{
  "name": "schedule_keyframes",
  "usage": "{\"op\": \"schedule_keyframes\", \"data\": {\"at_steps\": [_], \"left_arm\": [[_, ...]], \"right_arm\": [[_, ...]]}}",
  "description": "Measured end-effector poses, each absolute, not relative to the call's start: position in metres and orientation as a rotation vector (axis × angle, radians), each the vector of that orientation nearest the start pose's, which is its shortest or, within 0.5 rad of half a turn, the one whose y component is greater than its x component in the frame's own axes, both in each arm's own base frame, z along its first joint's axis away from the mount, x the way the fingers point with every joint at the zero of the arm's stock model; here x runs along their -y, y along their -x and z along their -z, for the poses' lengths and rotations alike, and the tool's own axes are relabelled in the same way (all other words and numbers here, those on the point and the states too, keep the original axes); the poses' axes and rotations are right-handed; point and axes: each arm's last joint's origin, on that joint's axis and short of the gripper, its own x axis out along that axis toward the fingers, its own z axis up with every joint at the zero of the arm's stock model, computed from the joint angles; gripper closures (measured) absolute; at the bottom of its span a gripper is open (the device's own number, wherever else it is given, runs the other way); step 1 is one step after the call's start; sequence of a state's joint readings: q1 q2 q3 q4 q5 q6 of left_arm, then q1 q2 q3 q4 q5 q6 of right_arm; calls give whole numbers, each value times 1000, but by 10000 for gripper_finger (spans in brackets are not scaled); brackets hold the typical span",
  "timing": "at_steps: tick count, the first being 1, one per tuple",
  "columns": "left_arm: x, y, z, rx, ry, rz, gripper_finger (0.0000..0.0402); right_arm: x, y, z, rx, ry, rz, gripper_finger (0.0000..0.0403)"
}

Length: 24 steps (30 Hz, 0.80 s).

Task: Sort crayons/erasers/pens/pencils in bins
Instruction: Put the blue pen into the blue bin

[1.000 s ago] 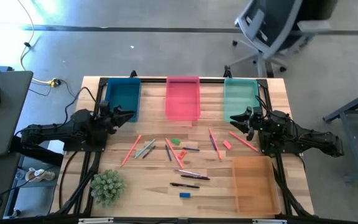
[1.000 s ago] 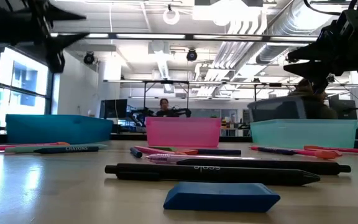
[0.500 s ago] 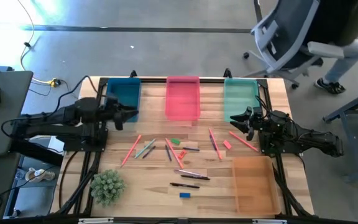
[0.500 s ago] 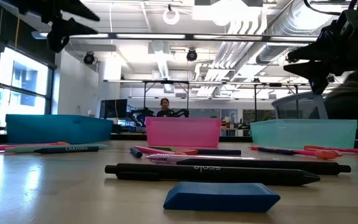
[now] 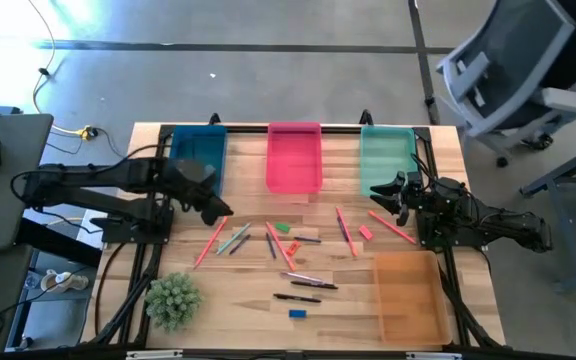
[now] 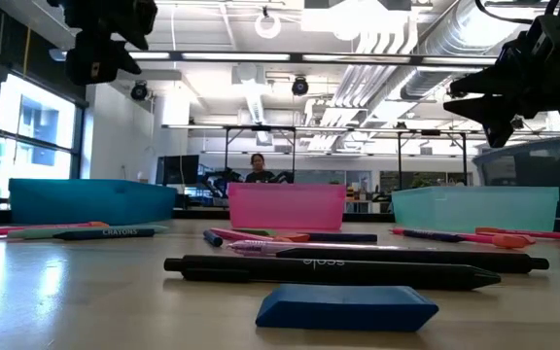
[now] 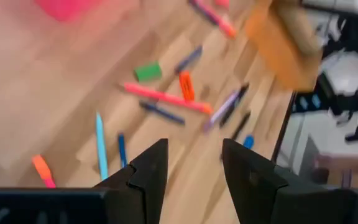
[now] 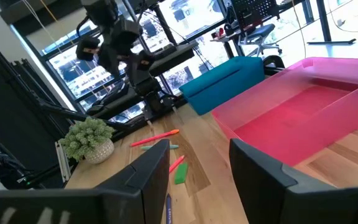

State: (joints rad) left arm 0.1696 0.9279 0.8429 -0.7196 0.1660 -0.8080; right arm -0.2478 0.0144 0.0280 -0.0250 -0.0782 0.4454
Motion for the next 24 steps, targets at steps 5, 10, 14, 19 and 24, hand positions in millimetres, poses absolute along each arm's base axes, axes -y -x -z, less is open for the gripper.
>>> {"op": "schedule_keyframes", "data": {"at_steps": [5, 10, 14, 19, 24], "left_arm": [[-15, -188, -271, -861, 927, -356, 262], [-7, -201, -258, -912, 931, -449, 262], [-1, -212, -244, -963, 922, -520, 262], [8, -224, -223, -1063, 978, -619, 262], [18, -233, -203, -1155, 964, -667, 262]], "right_arm": [[22, -94, -170, 27, -446, 169, 243], [22, -94, -170, 27, -446, 169, 243], [22, -94, -170, 27, -446, 169, 243], [22, -94, -170, 27, -446, 169, 243], [22, -94, -170, 27, -446, 169, 243]]}}
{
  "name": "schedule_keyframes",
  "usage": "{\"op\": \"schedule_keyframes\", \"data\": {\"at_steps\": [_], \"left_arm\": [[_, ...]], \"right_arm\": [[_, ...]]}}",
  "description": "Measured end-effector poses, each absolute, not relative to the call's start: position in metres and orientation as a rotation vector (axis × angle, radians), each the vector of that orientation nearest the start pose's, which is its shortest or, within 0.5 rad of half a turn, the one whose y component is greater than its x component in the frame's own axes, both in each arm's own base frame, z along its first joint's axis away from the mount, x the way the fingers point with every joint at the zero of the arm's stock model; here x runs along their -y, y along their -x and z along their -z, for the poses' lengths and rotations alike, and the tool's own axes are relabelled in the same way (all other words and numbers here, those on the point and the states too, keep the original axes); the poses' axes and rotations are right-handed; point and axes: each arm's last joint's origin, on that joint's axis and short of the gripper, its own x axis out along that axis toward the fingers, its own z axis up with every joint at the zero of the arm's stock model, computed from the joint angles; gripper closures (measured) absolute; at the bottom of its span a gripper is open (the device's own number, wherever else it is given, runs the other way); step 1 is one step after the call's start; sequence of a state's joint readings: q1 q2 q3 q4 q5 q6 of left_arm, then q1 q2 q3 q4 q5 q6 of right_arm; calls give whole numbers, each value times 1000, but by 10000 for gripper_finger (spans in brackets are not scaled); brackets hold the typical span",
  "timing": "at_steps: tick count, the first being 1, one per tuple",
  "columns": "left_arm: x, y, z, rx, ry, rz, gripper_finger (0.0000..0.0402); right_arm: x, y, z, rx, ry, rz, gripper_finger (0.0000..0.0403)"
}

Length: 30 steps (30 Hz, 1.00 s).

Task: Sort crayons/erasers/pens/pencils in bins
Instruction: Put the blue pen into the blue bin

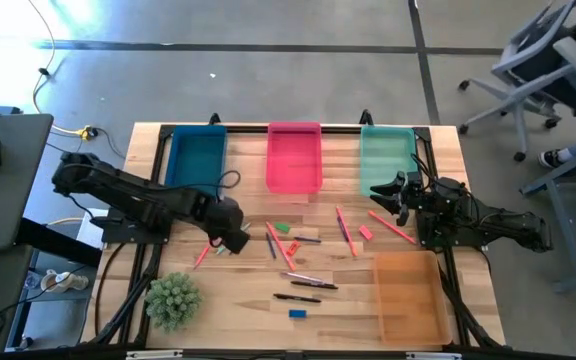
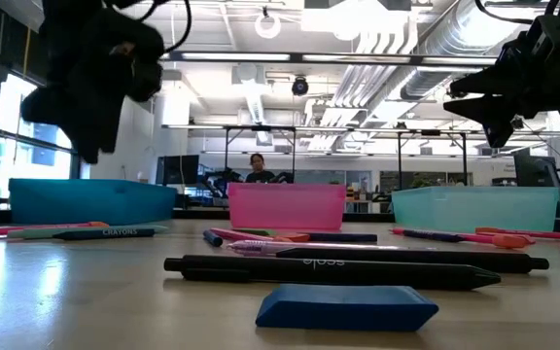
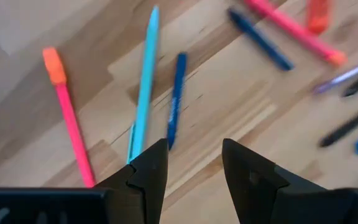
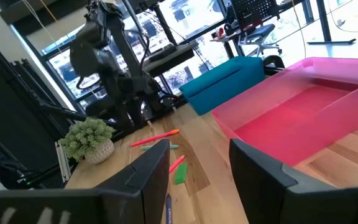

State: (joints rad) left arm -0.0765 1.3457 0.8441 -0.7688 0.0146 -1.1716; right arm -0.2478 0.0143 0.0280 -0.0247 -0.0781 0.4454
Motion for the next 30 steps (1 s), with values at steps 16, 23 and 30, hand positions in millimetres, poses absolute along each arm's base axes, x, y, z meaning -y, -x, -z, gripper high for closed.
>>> {"op": "schedule_keyframes", "data": {"at_steps": [16, 23, 30], "left_arm": [[25, -240, -174, -1271, 894, -783, 262], [25, -242, -162, -1329, 862, -826, 263], [26, -244, -151, -1388, 855, -833, 272]], "right_arm": [[22, -94, -170, 28, -446, 169, 243], [22, -94, -170, 28, -446, 169, 243], [22, -94, -170, 27, -446, 169, 243]]}}
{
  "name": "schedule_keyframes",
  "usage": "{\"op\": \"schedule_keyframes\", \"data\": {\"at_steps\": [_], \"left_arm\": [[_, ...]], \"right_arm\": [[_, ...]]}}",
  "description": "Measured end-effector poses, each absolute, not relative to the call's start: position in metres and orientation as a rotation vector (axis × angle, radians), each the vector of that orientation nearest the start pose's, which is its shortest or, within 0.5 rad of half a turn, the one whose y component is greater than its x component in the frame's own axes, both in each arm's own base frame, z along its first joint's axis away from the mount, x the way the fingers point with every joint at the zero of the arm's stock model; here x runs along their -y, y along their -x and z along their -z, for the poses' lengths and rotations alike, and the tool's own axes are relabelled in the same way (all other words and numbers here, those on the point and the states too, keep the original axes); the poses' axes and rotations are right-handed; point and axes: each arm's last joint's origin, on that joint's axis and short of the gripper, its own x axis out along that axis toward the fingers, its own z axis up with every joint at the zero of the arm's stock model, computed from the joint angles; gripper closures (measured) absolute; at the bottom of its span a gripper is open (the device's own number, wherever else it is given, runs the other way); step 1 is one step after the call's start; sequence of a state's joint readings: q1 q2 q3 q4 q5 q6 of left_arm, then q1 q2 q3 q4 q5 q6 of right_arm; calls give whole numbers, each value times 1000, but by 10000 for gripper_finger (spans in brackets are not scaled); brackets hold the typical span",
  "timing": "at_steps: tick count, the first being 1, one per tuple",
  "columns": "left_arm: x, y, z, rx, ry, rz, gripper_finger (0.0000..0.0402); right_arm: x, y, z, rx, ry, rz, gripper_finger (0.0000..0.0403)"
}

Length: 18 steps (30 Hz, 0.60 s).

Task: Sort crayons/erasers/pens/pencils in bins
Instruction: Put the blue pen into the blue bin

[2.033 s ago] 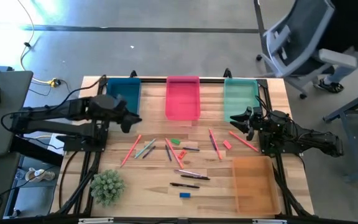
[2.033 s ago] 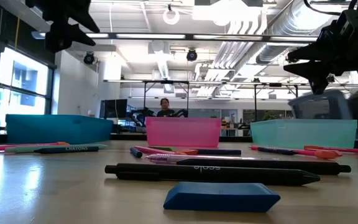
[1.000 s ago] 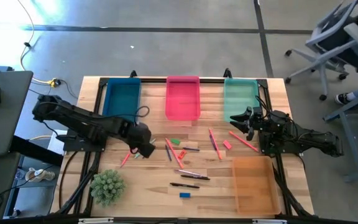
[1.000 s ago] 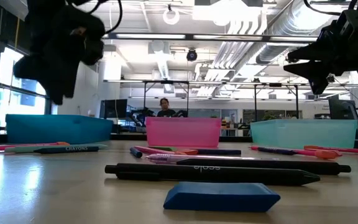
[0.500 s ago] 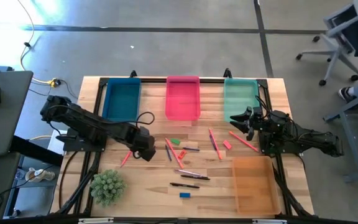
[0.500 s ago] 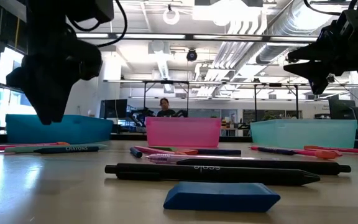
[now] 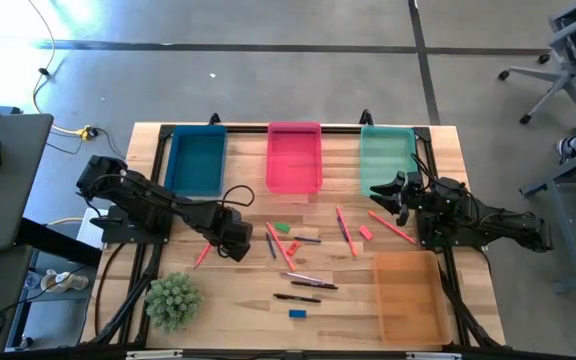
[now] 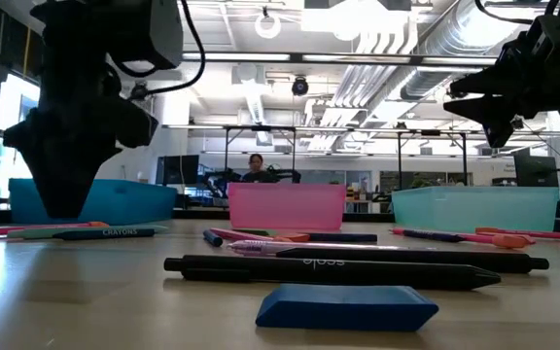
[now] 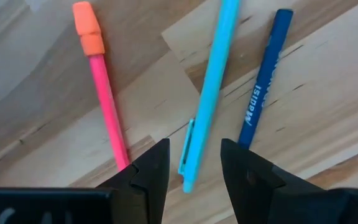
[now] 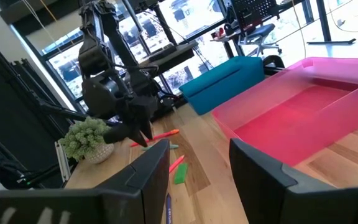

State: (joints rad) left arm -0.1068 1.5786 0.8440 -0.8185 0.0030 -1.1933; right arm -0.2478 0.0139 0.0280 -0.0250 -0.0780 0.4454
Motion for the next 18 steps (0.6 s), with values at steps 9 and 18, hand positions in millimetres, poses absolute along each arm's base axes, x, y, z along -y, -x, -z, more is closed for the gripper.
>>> {"op": "schedule_keyframes", "data": {"at_steps": [9, 18], "left_arm": [[27, -247, -136, -1452, 818, -843, 280], [27, -249, -131, -1473, 810, -851, 281]], "right_arm": [[22, -94, -170, 28, -446, 169, 243], [22, -94, -170, 27, -446, 169, 243]]}}
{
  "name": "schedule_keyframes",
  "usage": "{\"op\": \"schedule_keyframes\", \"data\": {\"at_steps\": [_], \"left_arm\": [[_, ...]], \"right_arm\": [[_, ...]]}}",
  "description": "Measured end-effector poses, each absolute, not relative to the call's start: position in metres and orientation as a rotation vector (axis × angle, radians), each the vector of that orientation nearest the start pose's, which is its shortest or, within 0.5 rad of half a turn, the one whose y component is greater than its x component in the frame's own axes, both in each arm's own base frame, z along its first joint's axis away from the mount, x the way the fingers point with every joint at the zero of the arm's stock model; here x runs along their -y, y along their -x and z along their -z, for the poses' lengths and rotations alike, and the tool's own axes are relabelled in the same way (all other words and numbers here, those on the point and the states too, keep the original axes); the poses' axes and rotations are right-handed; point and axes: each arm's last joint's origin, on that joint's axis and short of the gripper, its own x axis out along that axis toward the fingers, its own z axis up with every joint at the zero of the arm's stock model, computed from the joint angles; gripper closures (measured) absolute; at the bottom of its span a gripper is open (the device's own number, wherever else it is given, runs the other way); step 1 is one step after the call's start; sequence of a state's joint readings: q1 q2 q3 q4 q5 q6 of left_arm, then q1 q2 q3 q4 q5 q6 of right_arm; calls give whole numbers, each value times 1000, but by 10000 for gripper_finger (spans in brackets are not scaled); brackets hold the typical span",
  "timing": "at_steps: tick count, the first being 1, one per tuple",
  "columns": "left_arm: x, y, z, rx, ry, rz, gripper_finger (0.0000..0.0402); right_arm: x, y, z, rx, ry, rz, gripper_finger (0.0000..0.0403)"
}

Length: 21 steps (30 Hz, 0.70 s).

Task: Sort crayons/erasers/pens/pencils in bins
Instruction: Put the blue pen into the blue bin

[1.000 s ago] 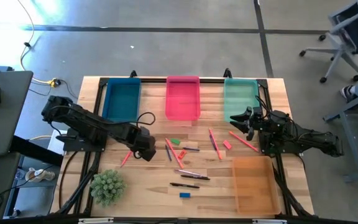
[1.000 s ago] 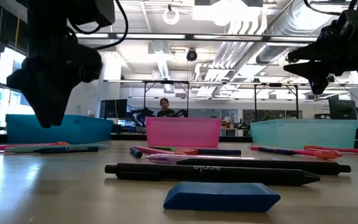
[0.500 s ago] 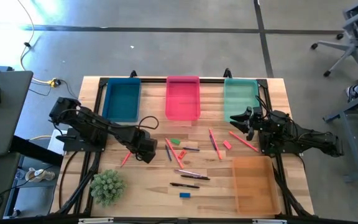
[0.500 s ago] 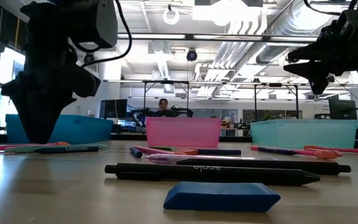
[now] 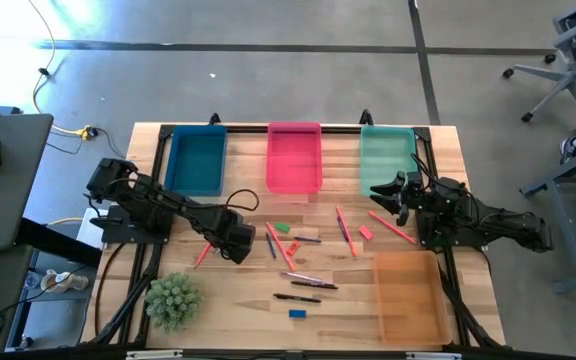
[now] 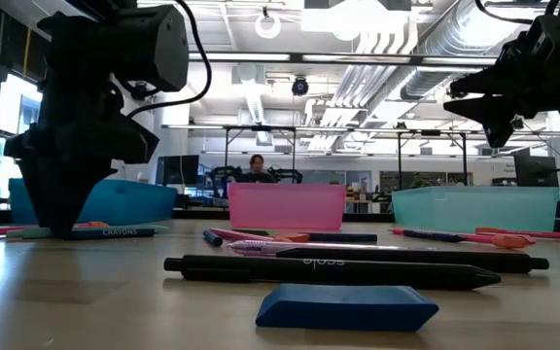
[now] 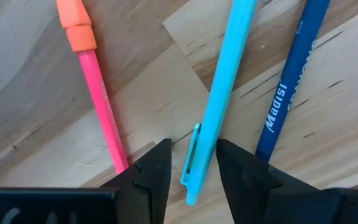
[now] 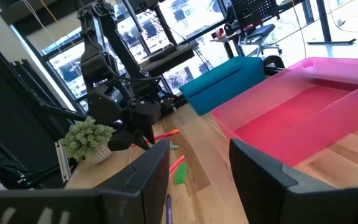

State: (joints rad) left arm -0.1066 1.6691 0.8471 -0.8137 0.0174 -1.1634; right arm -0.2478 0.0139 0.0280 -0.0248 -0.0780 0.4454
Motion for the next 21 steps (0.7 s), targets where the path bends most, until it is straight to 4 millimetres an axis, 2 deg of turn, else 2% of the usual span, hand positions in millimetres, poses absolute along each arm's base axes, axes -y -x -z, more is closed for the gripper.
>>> {"op": "schedule_keyframes", "data": {"at_steps": [7, 21], "left_arm": [[27, -249, -130, -1471, 810, -853, 290], [27, -250, -130, -1470, 800, -835, 364]], "right_arm": [[22, -94, -170, 27, -446, 169, 243], [22, -94, -170, 27, -446, 169, 243]]}}
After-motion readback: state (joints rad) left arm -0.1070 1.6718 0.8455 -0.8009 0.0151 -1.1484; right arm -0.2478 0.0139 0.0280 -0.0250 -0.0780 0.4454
